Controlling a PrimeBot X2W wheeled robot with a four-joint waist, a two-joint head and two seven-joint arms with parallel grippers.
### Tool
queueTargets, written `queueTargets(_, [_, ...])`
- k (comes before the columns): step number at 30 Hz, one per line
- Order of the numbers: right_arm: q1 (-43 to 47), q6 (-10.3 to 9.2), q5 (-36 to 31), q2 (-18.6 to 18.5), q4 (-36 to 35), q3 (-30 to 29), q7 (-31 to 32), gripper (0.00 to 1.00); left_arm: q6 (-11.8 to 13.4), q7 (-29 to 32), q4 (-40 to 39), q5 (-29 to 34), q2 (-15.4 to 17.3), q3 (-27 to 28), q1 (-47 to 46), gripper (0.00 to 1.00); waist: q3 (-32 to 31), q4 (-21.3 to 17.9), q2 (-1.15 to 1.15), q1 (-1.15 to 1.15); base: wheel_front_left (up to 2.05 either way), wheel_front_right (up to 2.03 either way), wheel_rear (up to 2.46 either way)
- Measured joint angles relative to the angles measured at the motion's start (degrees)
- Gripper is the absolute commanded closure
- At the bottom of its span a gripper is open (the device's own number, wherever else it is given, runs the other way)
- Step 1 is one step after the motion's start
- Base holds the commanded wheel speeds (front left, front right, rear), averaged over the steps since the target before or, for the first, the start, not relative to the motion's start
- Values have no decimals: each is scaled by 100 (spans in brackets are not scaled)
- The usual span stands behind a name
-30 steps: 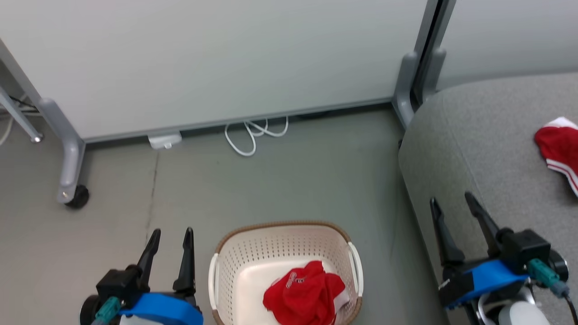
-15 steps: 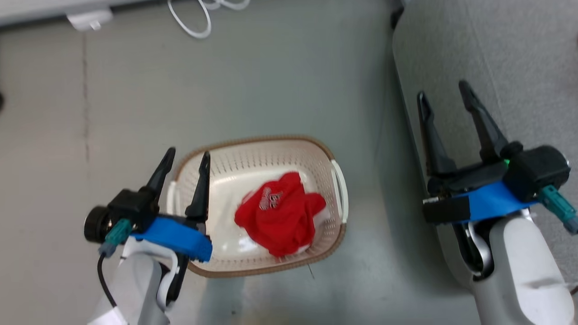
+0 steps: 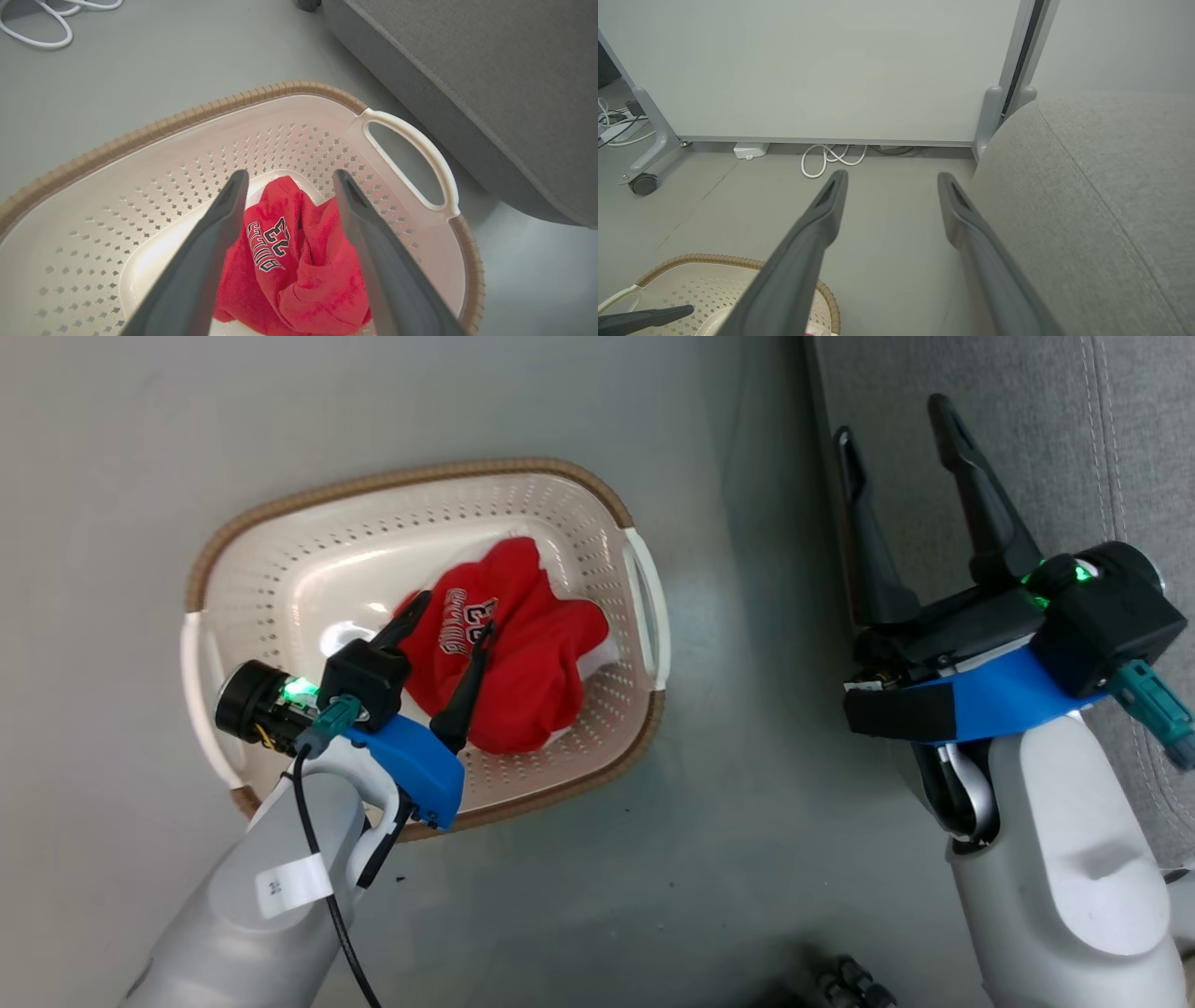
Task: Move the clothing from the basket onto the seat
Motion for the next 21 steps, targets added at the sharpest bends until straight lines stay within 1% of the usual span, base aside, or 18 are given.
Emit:
queueTargets(5, [-104,0,165,5,90,188,-78,0,0,82,543,-222,98,-761,-353,0,313,-247,0,0,0,0,0])
queueTargets(8, [-125,0,297,7,132,304,-116,0,0,125,823,-354,151,-1118,-490,0,436,-390,0,-1,0,0,0])
queueTargets(14, [-195,0,471,8,218,464,-142,0,0,200,1265,-636,169,-1538,-749,0,622,-606,0,-1,0,0,0])
queueTargets(21, [-224,0,604,8,151,522,-149,0,0,691,1906,-847,141,-1761,-954,0,707,-727,0,-1,0,0,0])
